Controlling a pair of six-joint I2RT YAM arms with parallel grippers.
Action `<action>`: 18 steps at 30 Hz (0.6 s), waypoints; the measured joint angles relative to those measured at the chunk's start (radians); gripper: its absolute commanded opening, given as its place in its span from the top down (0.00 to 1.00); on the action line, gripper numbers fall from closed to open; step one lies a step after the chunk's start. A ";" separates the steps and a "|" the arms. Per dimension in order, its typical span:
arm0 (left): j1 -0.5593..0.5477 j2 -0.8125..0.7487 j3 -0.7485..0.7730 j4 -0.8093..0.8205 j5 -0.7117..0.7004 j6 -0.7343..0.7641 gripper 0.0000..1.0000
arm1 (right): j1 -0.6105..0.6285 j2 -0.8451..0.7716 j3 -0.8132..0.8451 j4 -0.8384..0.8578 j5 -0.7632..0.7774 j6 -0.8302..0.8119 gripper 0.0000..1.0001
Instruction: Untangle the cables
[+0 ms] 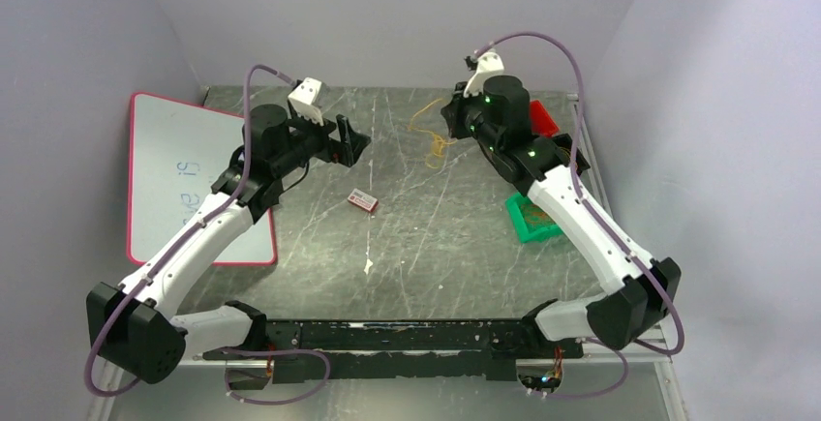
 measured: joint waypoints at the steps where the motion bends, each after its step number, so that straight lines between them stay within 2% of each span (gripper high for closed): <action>1: 0.000 0.000 0.000 0.001 0.008 0.000 0.00 | 0.000 -0.016 -0.005 0.016 0.015 0.001 1.00; 9: 0.000 0.018 0.000 0.066 0.134 0.015 0.01 | 0.000 -0.029 0.037 0.031 0.034 0.059 1.00; 18: 0.001 0.071 -0.016 0.199 0.312 0.094 0.01 | 0.000 0.040 0.155 -0.055 -0.102 0.185 1.00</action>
